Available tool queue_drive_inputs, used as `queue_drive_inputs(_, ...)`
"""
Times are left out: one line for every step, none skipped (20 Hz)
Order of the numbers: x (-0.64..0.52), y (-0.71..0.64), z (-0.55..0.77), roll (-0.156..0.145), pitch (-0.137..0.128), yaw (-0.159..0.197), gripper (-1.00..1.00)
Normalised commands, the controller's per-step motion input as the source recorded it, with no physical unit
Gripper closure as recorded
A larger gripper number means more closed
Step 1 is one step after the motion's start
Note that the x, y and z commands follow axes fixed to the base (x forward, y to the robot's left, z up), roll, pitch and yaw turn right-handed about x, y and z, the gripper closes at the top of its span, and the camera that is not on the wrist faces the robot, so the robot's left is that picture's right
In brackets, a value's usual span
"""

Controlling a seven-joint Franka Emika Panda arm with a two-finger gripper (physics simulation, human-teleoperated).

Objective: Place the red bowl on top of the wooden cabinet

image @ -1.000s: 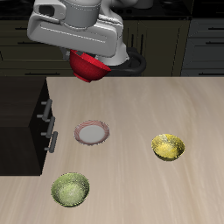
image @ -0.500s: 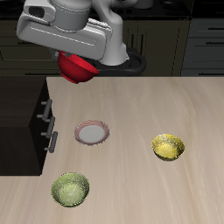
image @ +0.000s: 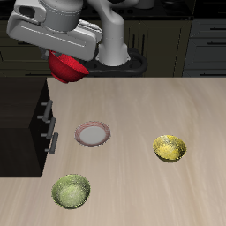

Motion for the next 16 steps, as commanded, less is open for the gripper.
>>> queue_drive_inputs(-0.25,-0.45,0.07,-0.073,0.003,-0.036,1.0)
queue_drive_inputs(-0.09,-0.22,0.06,-0.061,-0.015,0.029,1.0)
queue_drive_inputs(-0.16,-0.26,0.07,-0.037,-0.001,-0.012,1.0)
queue_drive_inputs(-0.17,-0.23,0.09,-0.055,-0.006,-0.027,1.0)
queue_drive_inputs(-0.12,-0.15,0.13,0.001,-0.036,0.019,1.0)
queue_drive_inputs(-0.11,-0.21,0.1,-0.076,-0.011,0.011,1.0)
queue_drive_inputs(-0.04,-0.24,0.21,-0.04,-0.029,0.006,1.0)
queue_drive_inputs(-0.08,-0.25,0.19,-0.018,-0.053,0.01,1.0)
queue_drive_inputs(-0.07,-0.34,0.14,-0.074,-0.01,-0.044,1.0)
queue_drive_inputs(-0.03,-0.3,0.11,-0.05,-0.006,-0.047,1.0)
queue_drive_inputs(0.03,-0.25,0.03,-0.057,0.0,0.001,1.0)
queue_drive_inputs(-0.01,-0.24,0.01,-0.05,0.024,-0.05,1.0)
queue_drive_inputs(-0.03,-0.13,0.04,0.002,-0.023,0.025,1.0)
queue_drive_inputs(-0.05,-0.08,0.02,-0.041,-0.005,0.002,1.0)
queue_drive_inputs(-0.02,-0.02,0.05,-0.022,0.003,-0.038,1.0)
queue_drive_inputs(0.01,0.03,0.07,0.019,-0.022,0.007,1.0)
